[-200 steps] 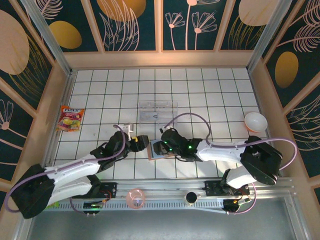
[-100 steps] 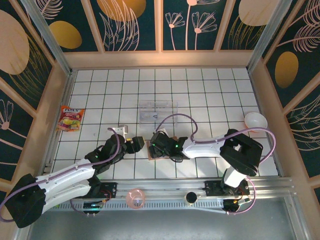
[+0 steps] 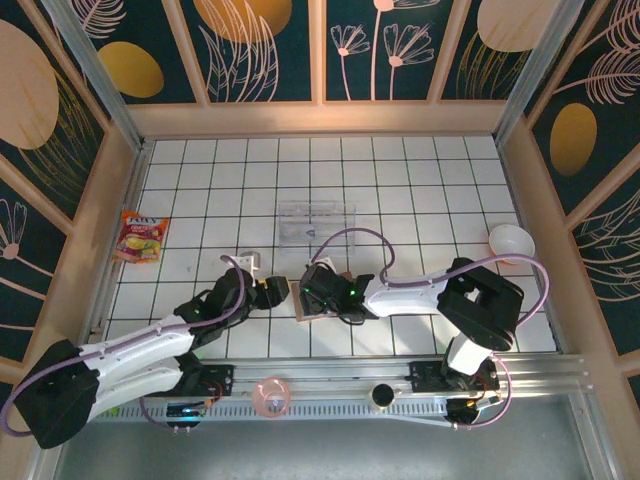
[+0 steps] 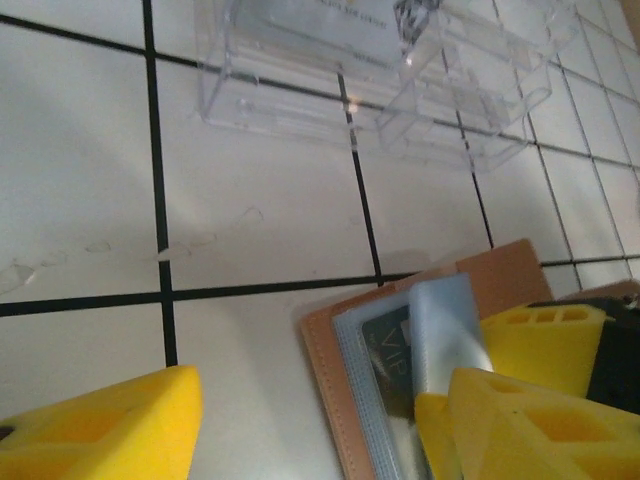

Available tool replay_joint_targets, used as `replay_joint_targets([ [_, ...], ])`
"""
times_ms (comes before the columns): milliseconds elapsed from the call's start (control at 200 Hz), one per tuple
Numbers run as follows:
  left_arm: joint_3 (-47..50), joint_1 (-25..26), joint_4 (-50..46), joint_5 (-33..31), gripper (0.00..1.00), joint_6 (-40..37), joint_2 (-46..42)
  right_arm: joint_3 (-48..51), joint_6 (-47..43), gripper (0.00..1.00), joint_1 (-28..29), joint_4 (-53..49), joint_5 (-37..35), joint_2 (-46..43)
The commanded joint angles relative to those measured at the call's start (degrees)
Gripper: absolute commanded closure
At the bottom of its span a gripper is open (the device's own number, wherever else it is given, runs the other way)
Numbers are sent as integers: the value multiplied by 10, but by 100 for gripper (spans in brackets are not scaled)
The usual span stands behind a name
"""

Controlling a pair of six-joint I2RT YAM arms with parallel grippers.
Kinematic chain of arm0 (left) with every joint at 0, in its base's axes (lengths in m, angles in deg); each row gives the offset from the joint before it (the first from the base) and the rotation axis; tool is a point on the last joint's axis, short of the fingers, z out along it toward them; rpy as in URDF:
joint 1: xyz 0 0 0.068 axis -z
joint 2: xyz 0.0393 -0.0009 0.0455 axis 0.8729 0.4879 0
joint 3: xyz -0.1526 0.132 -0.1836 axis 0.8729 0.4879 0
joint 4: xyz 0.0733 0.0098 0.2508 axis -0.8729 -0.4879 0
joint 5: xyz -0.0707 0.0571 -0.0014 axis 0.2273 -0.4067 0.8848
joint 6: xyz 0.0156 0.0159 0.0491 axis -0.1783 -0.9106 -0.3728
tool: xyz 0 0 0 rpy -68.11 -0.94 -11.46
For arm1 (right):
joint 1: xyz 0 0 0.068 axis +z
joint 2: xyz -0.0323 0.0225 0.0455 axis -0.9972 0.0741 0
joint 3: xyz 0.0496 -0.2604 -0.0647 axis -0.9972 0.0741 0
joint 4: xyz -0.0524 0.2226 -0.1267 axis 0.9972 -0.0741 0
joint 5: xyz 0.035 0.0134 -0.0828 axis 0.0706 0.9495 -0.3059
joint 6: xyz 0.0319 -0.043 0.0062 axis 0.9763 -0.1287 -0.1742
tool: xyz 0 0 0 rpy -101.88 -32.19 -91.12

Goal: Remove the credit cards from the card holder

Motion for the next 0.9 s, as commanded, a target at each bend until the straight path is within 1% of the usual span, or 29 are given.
replay_joint_targets([
  [0,-5,0,26,36,39,-13,28,19,11,49,4,7,-9,-1],
  [65,-8,0,45,57,43,-15,49,27,14,54,4,18,-9,-8],
  [200,-22,1,72,87,61,-23,107,44,24,65,4,40,-8,-20],
  [280,-28,2,88,103,66,-26,136,46,28,69,4,41,-11,-22],
  [370,-37,6,106,116,73,-29,161,48,37,75,5,40,-17,-24],
  [485,-53,12,110,123,78,-35,187,46,45,78,4,40,-23,-25],
  [601,-49,16,126,120,92,-33,182,45,53,79,4,36,-28,-23],
  [686,-49,16,138,131,98,-32,187,46,56,80,4,37,-27,-23],
  [736,-50,18,144,139,100,-29,202,45,57,80,4,37,-28,-22],
  [801,-54,22,143,140,100,-30,226,43,58,80,4,37,-27,-20],
  [896,-57,22,119,124,100,-32,259,45,64,79,4,31,-35,-22],
])
